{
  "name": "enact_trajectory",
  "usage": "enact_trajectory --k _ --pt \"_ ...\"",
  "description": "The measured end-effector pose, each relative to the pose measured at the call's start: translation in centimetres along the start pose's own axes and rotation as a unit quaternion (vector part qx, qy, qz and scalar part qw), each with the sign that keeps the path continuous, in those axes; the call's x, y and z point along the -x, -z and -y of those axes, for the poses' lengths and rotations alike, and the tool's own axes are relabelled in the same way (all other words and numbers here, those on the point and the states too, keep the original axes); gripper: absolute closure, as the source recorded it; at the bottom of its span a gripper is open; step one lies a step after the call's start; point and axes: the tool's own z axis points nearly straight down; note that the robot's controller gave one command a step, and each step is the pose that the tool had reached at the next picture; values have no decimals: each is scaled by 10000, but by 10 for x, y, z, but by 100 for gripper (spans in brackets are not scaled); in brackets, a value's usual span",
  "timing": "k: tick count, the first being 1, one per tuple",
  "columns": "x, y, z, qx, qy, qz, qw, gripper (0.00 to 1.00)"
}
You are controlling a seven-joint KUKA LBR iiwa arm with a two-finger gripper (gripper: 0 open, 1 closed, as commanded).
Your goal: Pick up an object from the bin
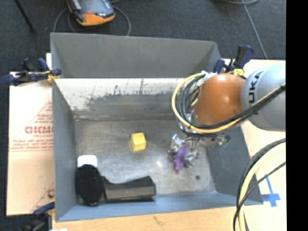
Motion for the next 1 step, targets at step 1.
enact_trajectory --k 1 --pt "0 0 0 0 -1 0 10000 100"
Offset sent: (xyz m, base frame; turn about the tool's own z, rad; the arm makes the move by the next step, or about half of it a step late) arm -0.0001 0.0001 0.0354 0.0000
